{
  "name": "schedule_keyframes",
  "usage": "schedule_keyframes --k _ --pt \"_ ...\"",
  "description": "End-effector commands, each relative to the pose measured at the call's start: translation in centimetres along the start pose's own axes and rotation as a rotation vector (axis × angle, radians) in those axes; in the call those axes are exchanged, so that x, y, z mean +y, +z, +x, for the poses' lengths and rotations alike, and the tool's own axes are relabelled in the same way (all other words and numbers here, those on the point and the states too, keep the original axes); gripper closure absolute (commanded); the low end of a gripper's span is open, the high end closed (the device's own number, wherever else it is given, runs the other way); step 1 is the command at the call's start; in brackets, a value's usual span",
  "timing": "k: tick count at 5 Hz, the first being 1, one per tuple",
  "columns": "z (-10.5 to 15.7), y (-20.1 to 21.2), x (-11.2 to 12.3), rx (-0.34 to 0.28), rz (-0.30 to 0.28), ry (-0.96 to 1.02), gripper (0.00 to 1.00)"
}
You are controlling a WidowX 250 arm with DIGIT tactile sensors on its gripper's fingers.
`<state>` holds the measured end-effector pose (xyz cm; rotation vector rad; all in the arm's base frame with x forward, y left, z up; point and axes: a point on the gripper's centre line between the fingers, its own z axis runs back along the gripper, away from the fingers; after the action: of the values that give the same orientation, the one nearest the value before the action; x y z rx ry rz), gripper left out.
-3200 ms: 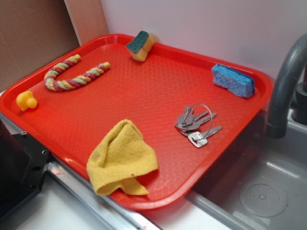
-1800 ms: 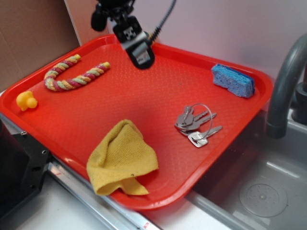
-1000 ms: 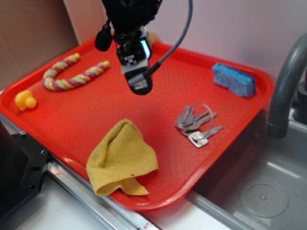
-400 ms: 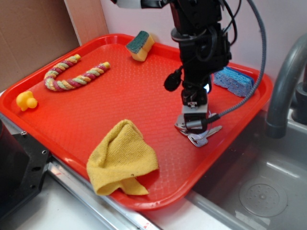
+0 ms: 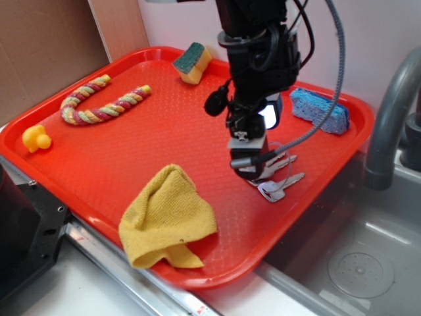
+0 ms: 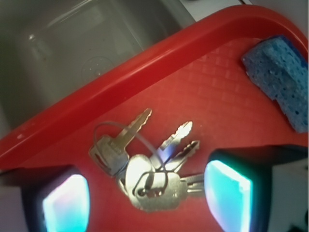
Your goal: Grab the silver keys.
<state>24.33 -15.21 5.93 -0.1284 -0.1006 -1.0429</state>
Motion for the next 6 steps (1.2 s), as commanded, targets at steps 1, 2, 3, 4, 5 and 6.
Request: schedule_keyframes --k 1,2,3,4,5,6 --pt "0.8 -0.1 0.2 -0.031 0.010 -0.016 0.00" --pt "1.7 -1.1 0.5 -0.009 0.003 -0.019 0.05" --pt "2.0 -1.4 0.0 -0.017 -0.008 -0.029 1.00" --pt "2.0 -1.1 -0.4 -0.019 -0.002 -0.035 1.00" --pt "1.9 -0.9 -0.7 -0.020 0.001 -0.031 1.00" --pt "1.3 -0.1 -0.2 0.001 -0.018 0.051 1.00"
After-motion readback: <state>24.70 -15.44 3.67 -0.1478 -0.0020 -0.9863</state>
